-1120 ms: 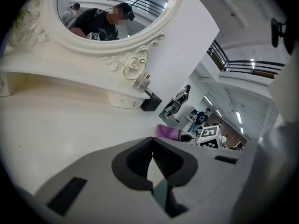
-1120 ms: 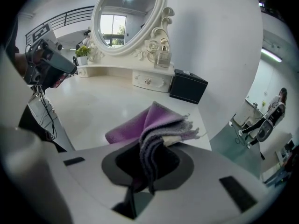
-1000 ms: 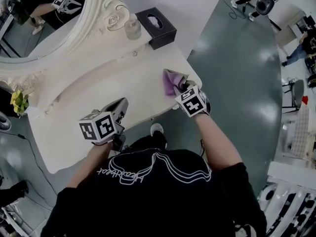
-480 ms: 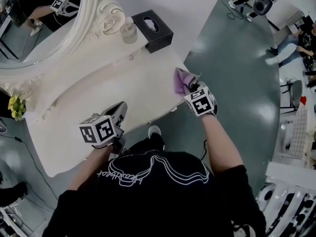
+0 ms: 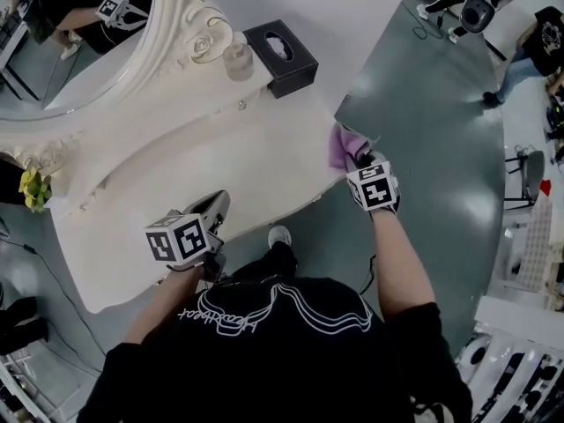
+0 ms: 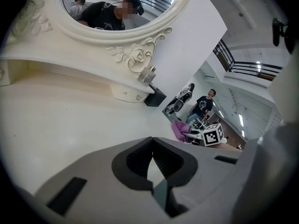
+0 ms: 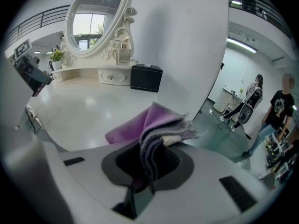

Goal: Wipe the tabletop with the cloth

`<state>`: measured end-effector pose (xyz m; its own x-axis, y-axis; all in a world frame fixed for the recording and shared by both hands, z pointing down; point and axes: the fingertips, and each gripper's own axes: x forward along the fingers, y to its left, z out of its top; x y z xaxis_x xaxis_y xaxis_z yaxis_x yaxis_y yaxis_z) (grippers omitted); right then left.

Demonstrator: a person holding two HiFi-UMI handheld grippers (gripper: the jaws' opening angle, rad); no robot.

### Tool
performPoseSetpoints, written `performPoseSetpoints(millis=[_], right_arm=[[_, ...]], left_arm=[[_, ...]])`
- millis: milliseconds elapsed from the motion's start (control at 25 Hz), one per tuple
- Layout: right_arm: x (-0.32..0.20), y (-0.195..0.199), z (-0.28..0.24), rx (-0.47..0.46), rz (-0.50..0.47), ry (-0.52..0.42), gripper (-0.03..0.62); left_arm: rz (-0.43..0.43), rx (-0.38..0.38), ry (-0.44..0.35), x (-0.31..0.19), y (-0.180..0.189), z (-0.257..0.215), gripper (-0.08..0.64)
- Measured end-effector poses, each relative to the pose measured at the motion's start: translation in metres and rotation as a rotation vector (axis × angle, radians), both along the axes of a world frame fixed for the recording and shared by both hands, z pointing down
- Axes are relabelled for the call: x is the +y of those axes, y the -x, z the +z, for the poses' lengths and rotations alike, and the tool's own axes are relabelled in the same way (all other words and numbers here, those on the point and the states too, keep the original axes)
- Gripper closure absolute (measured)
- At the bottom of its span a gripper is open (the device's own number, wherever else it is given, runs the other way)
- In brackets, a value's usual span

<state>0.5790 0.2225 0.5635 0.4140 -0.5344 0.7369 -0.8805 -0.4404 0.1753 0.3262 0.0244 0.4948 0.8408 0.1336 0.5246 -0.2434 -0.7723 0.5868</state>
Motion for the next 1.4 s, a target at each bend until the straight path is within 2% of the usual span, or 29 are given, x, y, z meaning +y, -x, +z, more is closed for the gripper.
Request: performPoseSetpoints(millis=[200, 360, 480, 840, 960, 1080, 1200, 1400], right_arm=[[0.012, 0.001, -0.01, -0.115, 0.11, -0.17, 0.54], [0.006, 0.016, -0.043, -0.111, 0.082, -0.297, 0.541], [0.0, 0.049, -0.076, -0.144, 0.053, -0.419, 0.541], [-0.064, 0.188, -0.176, -0.154, -0.28, -0.654, 0.541], [-0.085, 0.234, -0.198, -0.206, -0.375, -0.728, 0.541], [-0.1, 0.277, -0.212, -0.251, -0.481, -0.764, 0.541], [-0.106, 0.31, -0.221, -0.272, -0.545, -0.785, 0.541], [-0.121, 0.345, -0.239, -0.241, -0.65, -0.834, 0.543]], left_arm=[[0.002, 0.019, -0.006, 0.001, 0.008, -0.01, 0.555], [-0.018, 0.058, -0.021, -0.008, 0.014, -0.025, 0.555], [-0.028, 0.078, -0.022, -0.007, 0.03, -0.036, 0.555], [-0.043, 0.213, -0.104, 0.005, 0.091, -0.098, 0.555], [-0.056, 0.261, -0.143, 0.008, 0.117, -0.119, 0.555], [-0.083, 0.313, -0.162, 0.009, 0.143, -0.136, 0.555], [-0.097, 0.345, -0.182, 0.013, 0.167, -0.147, 0.555], [-0.149, 0.383, -0.206, 0.007, 0.195, -0.158, 0.555]])
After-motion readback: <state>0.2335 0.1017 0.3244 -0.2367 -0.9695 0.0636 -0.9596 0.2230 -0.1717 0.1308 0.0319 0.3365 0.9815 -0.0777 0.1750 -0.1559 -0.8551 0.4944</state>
